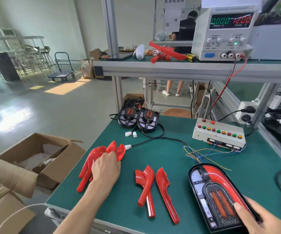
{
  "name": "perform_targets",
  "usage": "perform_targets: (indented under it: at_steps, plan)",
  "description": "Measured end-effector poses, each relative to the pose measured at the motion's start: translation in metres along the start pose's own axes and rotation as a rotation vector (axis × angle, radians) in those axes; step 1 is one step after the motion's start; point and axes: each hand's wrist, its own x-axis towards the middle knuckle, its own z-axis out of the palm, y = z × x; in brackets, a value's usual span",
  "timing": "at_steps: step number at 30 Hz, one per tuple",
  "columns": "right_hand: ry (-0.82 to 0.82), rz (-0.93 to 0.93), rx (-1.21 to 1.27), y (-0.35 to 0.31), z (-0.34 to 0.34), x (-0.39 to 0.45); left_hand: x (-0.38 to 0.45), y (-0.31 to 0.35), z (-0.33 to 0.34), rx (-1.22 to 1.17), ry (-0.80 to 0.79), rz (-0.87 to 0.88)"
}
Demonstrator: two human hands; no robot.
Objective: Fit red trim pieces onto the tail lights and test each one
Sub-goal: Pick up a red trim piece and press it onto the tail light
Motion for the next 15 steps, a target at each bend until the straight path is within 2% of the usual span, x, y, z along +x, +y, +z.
perform_targets:
  at_steps: [1,2,5,7,9,11,15]
  plan:
    - [-0.059,0.064,0.03,0.0,0.002,-0.002,-0.002,0.002,-0.005,-0.044,0.026,0.001]
    - [-0.008,0.089,-0.007,0.01,0.004,0.002,-0.005,0.004,-0.011,-0.123,0.064,0.0]
    - [-0.055,0.111,0.007,0.013,-0.002,0.008,-0.02,0.022,-0.03,-0.54,0.101,0.024]
    - [-0.051,0.133,-0.002,0.013,0.001,0.009,-0.037,0.046,-0.041,-0.851,0.004,0.048]
    - [-0.042,0.114,0.017,0.017,-0.001,0.011,-0.058,0.075,-0.044,-1.188,-0.185,0.01]
    - [-0.047,0.107,0.028,0.016,-0.002,0.009,-0.078,0.105,-0.038,-1.426,-0.344,-0.039]
    - [-0.025,0.092,0.048,0.021,-0.003,0.009,-0.11,0.149,-0.015,-1.52,-0.478,-0.047]
